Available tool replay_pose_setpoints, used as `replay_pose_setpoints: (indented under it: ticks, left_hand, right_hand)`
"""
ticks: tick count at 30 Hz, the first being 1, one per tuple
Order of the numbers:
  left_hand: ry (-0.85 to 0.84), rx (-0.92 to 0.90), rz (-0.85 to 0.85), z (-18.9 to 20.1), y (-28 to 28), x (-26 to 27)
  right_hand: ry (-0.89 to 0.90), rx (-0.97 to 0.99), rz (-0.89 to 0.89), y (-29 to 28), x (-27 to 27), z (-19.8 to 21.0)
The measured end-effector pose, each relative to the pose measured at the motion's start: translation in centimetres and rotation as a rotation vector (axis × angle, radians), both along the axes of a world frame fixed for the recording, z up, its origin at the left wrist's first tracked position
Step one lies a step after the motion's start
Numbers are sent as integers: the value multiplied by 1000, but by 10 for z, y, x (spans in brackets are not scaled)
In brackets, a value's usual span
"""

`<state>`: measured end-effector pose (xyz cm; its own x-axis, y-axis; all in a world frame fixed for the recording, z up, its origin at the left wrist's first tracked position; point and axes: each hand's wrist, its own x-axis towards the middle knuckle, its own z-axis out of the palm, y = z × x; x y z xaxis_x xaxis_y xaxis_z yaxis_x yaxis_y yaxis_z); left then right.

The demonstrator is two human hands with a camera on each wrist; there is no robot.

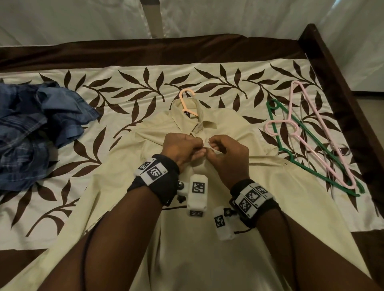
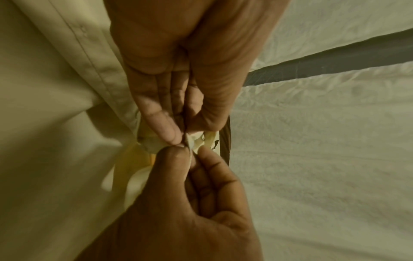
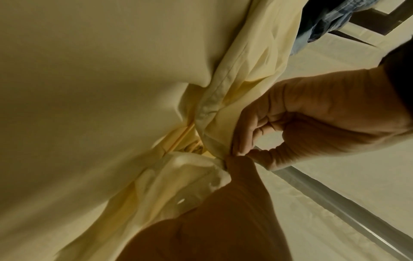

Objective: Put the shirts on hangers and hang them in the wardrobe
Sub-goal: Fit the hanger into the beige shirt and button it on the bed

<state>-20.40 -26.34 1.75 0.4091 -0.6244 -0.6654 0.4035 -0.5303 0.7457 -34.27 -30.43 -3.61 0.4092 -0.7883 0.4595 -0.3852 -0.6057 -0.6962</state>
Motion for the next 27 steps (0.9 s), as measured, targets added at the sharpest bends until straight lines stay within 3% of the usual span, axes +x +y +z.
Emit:
replay_pose_setpoints:
  ticks: [5,10,15,21,27]
  left_hand:
    - [-24,-19,-37,-3,3,1]
    - [-77,-49,-44,-12,8,0]
    - [-139,-121,-25,-17,11,-3]
    - [-12,-186,11,-17,11,-6]
    - [-128,-270,10,-22,16,-5]
  right_hand:
    - [-76,58,-60,10,2,-1]
    - [-197,379,-138,14,8,2]
    - [-232,524,-35,11,4,10]
    - [-269,607,-44,6,1,12]
    - [-244,700,-11,3,-3,20]
